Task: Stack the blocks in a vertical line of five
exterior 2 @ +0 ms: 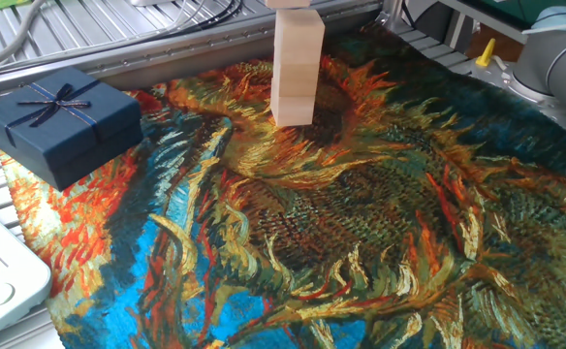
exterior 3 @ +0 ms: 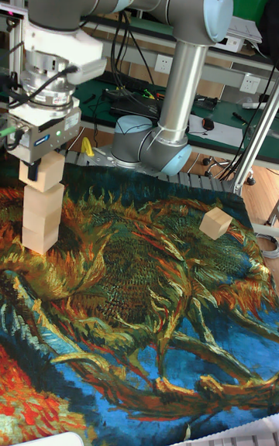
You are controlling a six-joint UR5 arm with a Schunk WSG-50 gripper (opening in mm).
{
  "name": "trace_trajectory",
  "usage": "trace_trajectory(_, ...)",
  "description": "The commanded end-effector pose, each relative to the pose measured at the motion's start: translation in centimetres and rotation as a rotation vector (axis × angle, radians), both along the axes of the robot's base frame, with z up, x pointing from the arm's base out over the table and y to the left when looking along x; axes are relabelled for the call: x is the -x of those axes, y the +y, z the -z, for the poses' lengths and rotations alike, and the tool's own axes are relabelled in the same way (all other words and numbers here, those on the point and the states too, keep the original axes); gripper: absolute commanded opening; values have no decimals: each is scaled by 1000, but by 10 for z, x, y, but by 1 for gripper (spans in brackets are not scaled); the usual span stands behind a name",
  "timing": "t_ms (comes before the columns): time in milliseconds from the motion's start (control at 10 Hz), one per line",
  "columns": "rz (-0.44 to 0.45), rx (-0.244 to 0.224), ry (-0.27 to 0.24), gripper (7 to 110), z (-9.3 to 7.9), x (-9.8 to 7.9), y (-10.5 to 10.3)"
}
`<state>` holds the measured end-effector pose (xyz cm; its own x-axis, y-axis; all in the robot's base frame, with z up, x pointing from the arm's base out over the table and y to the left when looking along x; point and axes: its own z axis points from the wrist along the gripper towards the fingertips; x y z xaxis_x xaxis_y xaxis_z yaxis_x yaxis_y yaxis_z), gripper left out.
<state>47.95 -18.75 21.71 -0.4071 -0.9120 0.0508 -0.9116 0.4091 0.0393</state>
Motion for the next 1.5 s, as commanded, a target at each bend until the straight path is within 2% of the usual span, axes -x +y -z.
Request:
trace_trajectory(0,37,-30,1,7,-9,3,7)
trace_trajectory(100,254,-51,-9,7,-9,0,15)
trace_trajectory(200,456,-7,-80,7,-8,-15,3)
trace_trajectory(300,530,-18,-108,7,-9,-23,4)
trace_trajectory(400,592,-51,-127,7,-9,-29,11)
trace_trajectory(500,758,-15,-119,7,-9,-25,3)
trace_trajectory(600,858,28,-102,7,-9,-16,-4)
trace_trajectory(700,822,15,-33,7,-9,-3,5)
trace_trajectory(900,432,-84,55,7,-11,13,28)
trace_trajectory(1000,352,-85,52,7,-11,13,27)
trace_trajectory(1100,317,-46,32,7,-10,10,16)
trace_trajectory(1200,243,-39,59,7,-10,17,14)
trace_trajectory(1300,111,65,43,7,-11,15,-15)
trace_trajectory(1400,40,79,10,7,-10,6,-20)
